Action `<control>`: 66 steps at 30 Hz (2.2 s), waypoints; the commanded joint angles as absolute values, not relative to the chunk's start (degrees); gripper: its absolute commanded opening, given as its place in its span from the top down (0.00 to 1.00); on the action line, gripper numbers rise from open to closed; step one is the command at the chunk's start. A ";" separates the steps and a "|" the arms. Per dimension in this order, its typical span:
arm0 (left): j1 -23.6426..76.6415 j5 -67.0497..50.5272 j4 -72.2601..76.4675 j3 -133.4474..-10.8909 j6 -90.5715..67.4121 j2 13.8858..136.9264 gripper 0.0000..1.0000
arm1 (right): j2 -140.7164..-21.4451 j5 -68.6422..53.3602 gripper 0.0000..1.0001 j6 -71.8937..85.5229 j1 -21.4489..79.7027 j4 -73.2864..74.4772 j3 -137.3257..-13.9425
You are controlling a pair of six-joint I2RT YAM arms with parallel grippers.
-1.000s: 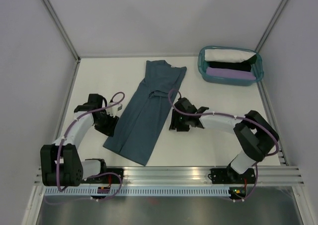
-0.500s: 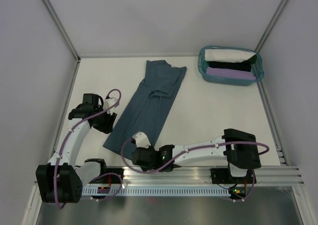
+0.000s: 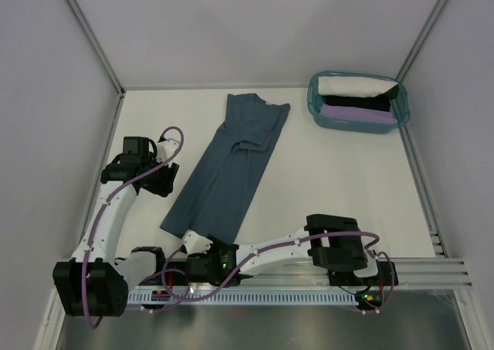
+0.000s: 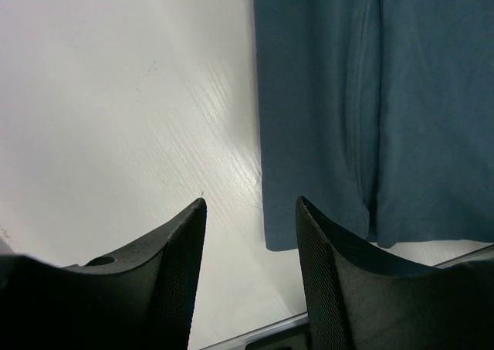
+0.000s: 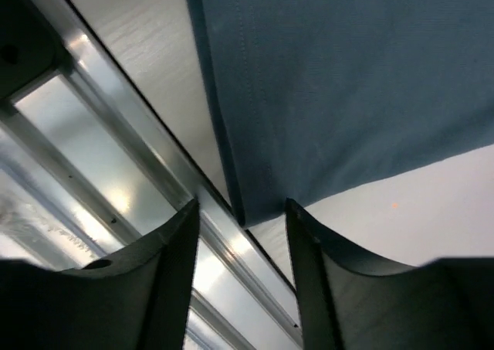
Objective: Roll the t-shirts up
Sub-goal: Fold the tshirt
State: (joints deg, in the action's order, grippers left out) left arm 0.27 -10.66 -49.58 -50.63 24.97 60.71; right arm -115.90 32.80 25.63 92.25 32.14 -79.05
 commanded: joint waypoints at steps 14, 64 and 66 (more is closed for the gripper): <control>0.18 -10.89 -45.26 -68.98 24.17 79.96 0.44 | -102.94 30.68 1.00 33.82 86.66 35.06 -60.84; 1.05 -20.74 -45.79 -85.23 20.66 98.69 0.46 | -86.15 16.78 0.99 52.10 74.55 37.08 -42.37; 2.37 -20.13 -45.79 -88.31 20.04 101.24 0.46 | -82.10 18.36 0.94 55.45 72.69 40.68 -40.27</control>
